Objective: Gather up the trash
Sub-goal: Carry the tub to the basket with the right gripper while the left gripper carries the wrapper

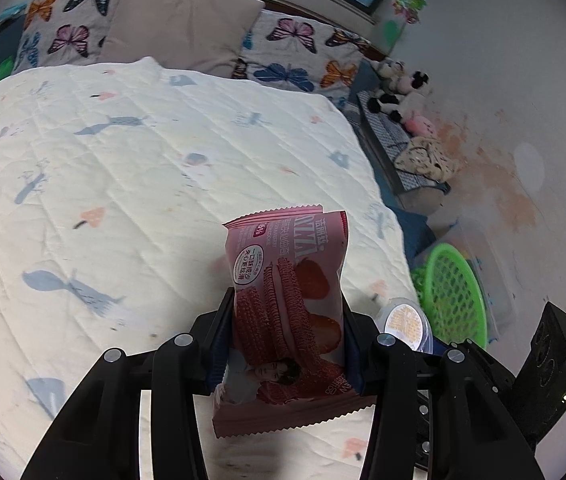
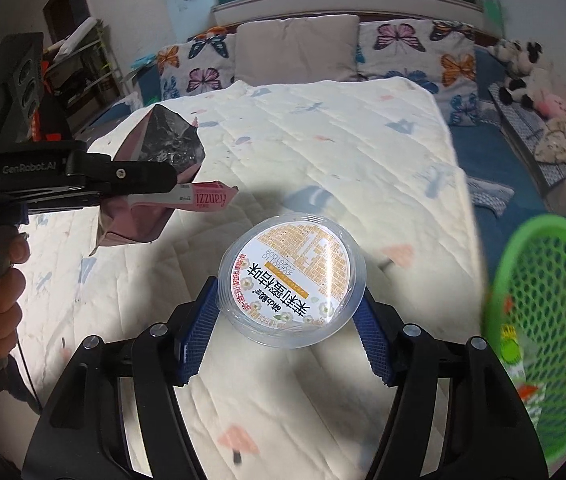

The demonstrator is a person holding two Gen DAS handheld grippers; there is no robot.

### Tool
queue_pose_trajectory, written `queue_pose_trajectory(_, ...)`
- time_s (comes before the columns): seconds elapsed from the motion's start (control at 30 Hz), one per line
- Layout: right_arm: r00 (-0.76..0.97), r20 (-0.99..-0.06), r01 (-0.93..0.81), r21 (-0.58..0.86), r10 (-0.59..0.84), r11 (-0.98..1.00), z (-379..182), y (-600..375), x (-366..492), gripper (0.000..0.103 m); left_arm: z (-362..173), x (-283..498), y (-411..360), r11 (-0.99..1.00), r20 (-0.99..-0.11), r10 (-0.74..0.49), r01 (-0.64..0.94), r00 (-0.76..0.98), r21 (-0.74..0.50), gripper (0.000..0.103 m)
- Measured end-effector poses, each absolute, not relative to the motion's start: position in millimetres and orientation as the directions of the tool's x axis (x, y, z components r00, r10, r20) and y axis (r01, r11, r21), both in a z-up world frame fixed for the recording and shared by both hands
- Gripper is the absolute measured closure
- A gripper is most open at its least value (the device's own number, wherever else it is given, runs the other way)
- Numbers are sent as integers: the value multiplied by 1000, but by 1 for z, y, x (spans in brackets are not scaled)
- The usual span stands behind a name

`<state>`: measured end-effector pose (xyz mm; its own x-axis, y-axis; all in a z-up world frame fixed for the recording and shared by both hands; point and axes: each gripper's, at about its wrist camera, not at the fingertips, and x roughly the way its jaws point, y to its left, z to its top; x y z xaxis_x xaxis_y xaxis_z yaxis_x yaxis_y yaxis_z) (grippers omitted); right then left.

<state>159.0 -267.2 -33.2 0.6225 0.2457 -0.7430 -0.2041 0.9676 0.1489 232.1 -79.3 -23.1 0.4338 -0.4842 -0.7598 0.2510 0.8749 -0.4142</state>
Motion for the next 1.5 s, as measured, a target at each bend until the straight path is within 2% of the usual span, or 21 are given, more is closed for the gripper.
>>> queue_pose_trajectory(0.77, 688, -722, 57, 157, 75, 986, -18, -399, 82, 38, -2, 199, -217, 792, -757, -569, 461, 320, -401, 58)
queue_pose_trajectory(1.13, 685, -729, 185, 153, -16, 971, -25, -460, 65, 37, 3, 190, -269, 758, -761, -584, 526, 282, -386, 58)
queue_pose_trajectory(1.5, 660, -750, 257, 174, -41, 951, -44, -490, 60, 35, -2, 185, -309, 737, -777, -579, 566, 247, -370, 58)
